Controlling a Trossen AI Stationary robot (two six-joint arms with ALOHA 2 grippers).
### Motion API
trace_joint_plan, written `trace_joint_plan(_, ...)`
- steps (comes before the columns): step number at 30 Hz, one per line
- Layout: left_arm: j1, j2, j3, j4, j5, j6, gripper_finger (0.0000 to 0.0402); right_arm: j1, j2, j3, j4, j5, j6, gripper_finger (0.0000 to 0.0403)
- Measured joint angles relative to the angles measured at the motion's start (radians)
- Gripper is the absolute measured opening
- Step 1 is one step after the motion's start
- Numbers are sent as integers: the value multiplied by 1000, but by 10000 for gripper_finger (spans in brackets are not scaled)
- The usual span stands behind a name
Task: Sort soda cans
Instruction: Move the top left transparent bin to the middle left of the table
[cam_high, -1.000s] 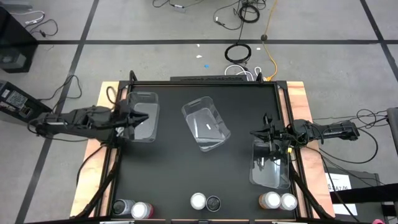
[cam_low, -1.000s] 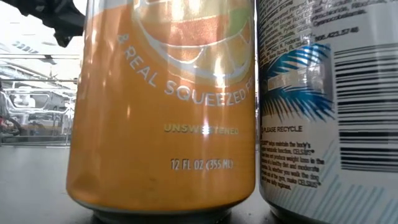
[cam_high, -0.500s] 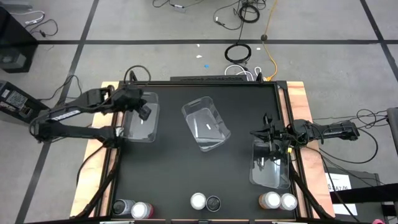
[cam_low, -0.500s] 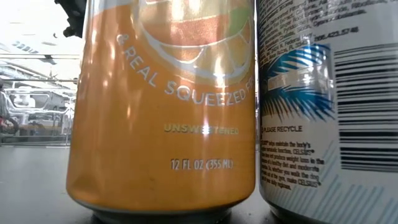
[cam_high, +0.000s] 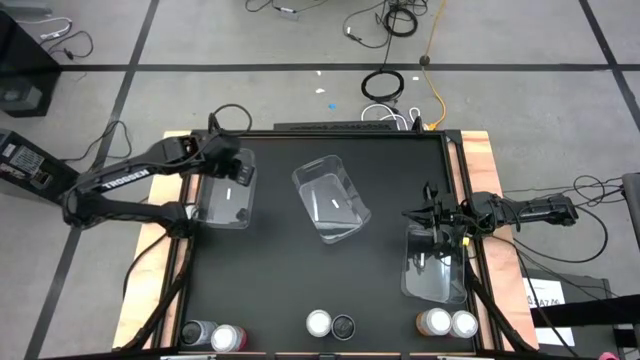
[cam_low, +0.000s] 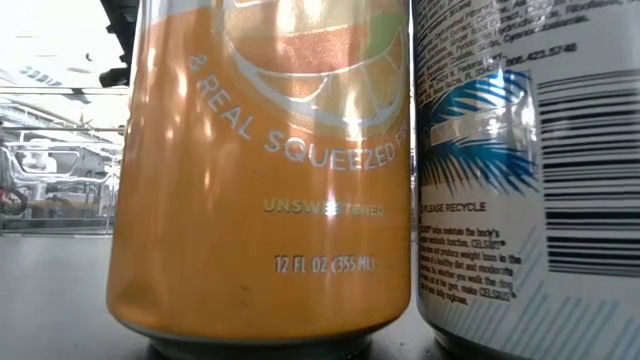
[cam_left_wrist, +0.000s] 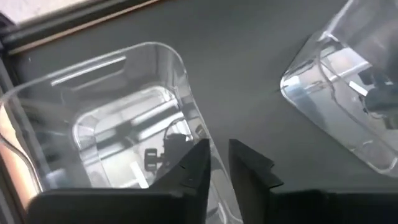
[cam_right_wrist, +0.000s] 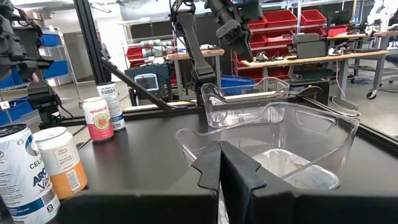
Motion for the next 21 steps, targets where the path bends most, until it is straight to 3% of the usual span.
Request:
trace_joint_plan(9,0,117,0,2,-8,-49,159,0,0,0,0,0,0,0)
trace_joint_plan(21,-12,237,0,17,32,-75,164,0,0,0,0,0,0,0)
